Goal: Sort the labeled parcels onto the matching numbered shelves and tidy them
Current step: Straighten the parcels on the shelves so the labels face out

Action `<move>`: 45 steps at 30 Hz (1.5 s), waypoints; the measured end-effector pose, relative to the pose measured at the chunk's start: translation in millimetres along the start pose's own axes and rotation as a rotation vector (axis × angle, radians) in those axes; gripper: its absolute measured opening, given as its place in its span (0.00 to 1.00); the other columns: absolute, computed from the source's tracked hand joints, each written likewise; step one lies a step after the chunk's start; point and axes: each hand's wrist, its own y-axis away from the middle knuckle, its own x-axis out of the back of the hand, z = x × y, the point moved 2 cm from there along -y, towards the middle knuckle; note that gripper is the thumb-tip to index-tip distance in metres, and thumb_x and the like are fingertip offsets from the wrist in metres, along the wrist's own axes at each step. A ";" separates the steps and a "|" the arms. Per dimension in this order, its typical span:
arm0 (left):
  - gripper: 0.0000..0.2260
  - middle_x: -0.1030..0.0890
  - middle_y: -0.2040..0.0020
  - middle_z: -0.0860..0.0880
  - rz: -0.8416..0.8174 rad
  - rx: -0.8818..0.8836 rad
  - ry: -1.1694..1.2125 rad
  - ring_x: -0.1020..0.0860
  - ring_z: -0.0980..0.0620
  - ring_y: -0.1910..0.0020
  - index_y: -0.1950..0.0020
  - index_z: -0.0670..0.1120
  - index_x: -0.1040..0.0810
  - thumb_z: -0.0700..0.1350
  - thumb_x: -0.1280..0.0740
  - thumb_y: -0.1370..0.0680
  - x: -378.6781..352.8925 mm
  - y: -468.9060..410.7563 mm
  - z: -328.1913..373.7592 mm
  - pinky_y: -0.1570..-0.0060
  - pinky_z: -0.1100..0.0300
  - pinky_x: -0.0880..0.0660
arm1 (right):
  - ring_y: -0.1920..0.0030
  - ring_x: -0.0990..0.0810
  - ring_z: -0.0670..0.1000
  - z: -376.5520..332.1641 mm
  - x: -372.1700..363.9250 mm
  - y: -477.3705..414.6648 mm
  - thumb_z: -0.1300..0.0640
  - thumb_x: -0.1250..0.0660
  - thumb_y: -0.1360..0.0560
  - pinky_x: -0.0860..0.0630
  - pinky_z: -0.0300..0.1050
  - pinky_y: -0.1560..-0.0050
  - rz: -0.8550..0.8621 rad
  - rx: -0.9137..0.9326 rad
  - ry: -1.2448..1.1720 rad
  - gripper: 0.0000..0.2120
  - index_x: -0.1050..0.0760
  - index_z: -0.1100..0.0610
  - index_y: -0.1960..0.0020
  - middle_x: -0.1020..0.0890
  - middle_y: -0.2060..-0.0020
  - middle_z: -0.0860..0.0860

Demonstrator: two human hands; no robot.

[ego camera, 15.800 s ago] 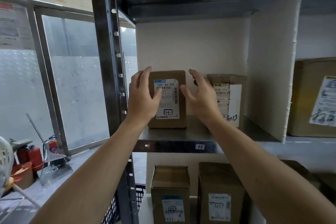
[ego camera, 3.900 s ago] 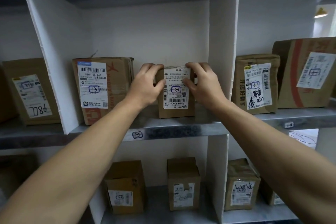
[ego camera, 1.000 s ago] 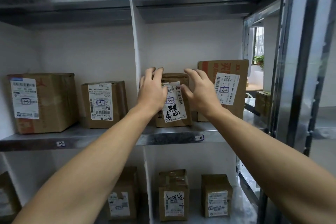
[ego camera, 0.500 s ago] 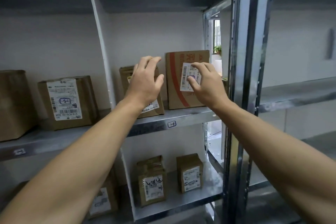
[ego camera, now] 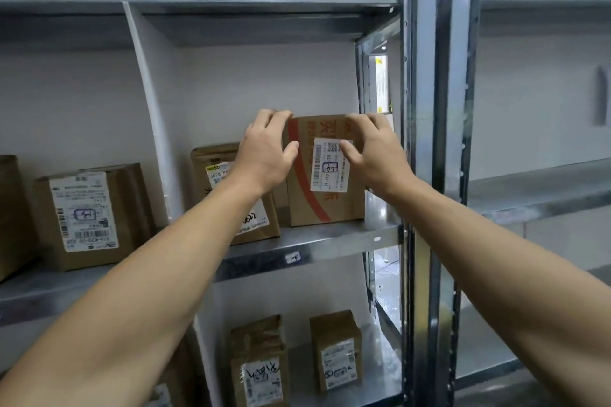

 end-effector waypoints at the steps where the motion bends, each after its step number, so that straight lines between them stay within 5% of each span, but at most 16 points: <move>1: 0.24 0.32 0.30 0.46 -0.013 0.016 -0.002 0.33 0.46 0.30 0.25 0.46 0.34 0.47 0.34 0.21 -2.5 -4.7 0.4 0.31 0.52 0.34 | 0.33 0.27 0.53 3.9 -1.8 -6.5 0.53 0.33 0.20 0.23 0.55 0.34 -0.004 -0.003 -0.013 0.22 0.31 0.53 0.27 0.30 0.32 0.53; 11: 0.25 0.32 0.30 0.42 -0.147 0.080 -0.115 0.31 0.43 0.32 0.25 0.49 0.36 0.50 0.34 0.21 -18.6 -37.4 -6.2 0.32 0.53 0.34 | 0.30 0.29 0.59 35.9 -16.9 -39.9 0.50 0.35 0.19 0.28 0.59 0.31 -0.009 -0.087 -0.051 0.24 0.34 0.49 0.25 0.33 0.29 0.57; 23: 0.19 0.26 0.39 0.44 -0.112 0.058 -0.116 0.25 0.44 0.41 0.31 0.48 0.27 0.48 0.33 0.22 -24.4 -43.9 2.6 0.39 0.54 0.27 | 0.43 0.32 0.46 35.4 -9.0 -36.6 0.56 0.35 0.18 0.33 0.37 0.41 0.063 -0.039 -0.128 0.22 0.32 0.52 0.26 0.29 0.38 0.53; 35: 0.20 0.26 0.38 0.44 -0.108 0.066 -0.122 0.26 0.44 0.39 0.30 0.48 0.27 0.49 0.32 0.22 -20.3 -41.2 8.0 0.38 0.55 0.29 | 0.34 0.28 0.54 31.6 -7.3 -33.6 0.56 0.35 0.19 0.27 0.49 0.32 0.044 -0.059 -0.149 0.22 0.33 0.53 0.25 0.29 0.34 0.55; 45: 0.21 0.28 0.36 0.45 -0.099 0.070 -0.124 0.27 0.46 0.38 0.29 0.48 0.30 0.48 0.33 0.21 -20.8 -35.1 14.1 0.42 0.61 0.32 | 0.31 0.29 0.54 32.5 -4.6 -31.7 0.56 0.33 0.20 0.28 0.47 0.33 0.021 -0.051 -0.148 0.25 0.33 0.52 0.24 0.32 0.29 0.55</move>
